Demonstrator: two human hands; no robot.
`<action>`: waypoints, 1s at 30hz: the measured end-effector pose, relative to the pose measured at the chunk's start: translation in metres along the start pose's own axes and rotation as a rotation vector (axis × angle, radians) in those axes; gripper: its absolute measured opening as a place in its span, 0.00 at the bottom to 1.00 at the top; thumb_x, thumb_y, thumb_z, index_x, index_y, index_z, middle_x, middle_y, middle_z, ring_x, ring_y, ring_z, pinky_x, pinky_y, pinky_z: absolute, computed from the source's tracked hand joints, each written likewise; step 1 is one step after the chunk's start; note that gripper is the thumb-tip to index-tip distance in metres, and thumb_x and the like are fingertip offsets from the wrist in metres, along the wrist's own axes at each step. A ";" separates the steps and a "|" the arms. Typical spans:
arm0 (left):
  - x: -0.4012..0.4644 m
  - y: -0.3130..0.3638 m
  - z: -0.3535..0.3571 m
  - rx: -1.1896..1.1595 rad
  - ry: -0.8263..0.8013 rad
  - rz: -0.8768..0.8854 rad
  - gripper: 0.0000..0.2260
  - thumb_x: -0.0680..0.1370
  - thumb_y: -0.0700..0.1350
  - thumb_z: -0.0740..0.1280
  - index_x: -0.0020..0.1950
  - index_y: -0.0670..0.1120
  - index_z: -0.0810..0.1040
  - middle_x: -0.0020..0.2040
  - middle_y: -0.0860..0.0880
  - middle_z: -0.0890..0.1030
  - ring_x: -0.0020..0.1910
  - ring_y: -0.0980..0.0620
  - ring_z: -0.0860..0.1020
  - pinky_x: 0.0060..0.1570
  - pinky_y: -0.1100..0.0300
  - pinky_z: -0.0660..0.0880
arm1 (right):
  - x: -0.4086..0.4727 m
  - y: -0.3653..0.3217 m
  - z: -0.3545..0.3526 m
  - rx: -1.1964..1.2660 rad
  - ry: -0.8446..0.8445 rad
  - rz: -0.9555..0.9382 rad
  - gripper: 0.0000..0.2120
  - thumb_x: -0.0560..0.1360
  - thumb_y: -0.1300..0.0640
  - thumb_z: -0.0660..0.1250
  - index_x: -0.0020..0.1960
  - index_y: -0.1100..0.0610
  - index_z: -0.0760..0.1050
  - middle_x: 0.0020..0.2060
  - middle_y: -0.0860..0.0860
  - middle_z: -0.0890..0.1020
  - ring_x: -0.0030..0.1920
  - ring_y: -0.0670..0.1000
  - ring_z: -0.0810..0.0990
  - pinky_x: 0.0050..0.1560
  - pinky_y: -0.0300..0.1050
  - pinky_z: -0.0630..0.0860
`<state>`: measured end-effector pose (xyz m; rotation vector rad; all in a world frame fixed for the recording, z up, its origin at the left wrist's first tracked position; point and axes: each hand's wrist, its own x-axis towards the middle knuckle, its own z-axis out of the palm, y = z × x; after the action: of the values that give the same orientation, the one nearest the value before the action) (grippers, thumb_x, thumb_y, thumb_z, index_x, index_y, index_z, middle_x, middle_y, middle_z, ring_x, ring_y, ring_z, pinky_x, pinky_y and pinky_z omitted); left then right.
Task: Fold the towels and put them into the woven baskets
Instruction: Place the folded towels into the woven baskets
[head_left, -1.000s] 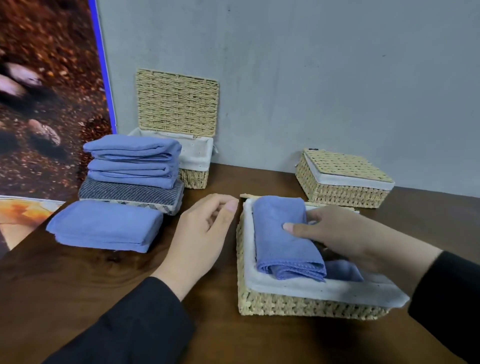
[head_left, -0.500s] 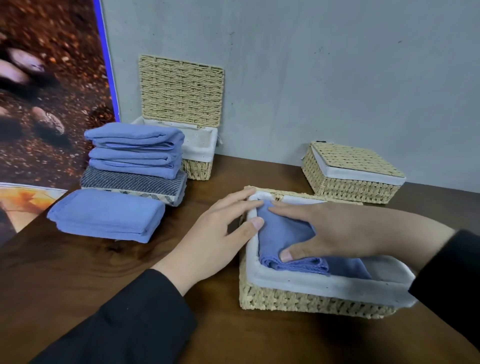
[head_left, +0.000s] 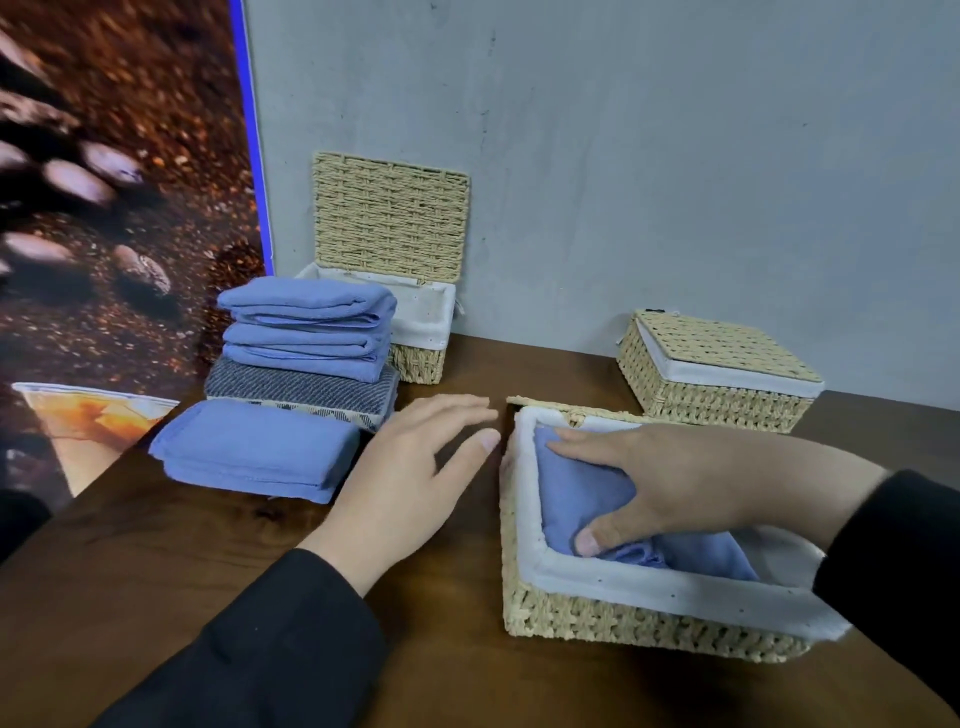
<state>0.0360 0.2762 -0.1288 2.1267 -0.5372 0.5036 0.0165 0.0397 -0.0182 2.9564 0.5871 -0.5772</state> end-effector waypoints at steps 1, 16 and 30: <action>-0.002 -0.007 -0.012 0.021 0.095 -0.009 0.18 0.81 0.61 0.59 0.60 0.55 0.83 0.59 0.64 0.79 0.63 0.64 0.74 0.66 0.60 0.69 | -0.001 -0.001 -0.004 0.024 0.085 -0.007 0.37 0.69 0.24 0.63 0.74 0.37 0.66 0.70 0.34 0.73 0.66 0.41 0.75 0.65 0.43 0.72; -0.018 -0.067 -0.089 0.329 0.197 -0.350 0.05 0.81 0.47 0.65 0.50 0.53 0.81 0.40 0.52 0.83 0.43 0.49 0.80 0.41 0.53 0.74 | 0.124 -0.142 -0.018 0.092 0.196 -0.244 0.21 0.81 0.42 0.65 0.52 0.62 0.78 0.45 0.56 0.81 0.44 0.56 0.79 0.45 0.50 0.74; -0.019 -0.060 -0.097 0.049 -0.086 -0.182 0.13 0.77 0.57 0.70 0.60 0.58 0.80 0.54 0.59 0.81 0.56 0.60 0.77 0.60 0.53 0.73 | 0.107 -0.124 -0.026 0.288 0.236 -0.179 0.11 0.70 0.54 0.74 0.49 0.50 0.76 0.43 0.48 0.79 0.38 0.51 0.76 0.36 0.47 0.71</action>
<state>0.0376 0.3912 -0.1246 2.2268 -0.3776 0.3269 0.0697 0.1955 -0.0341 3.2950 0.8646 -0.3527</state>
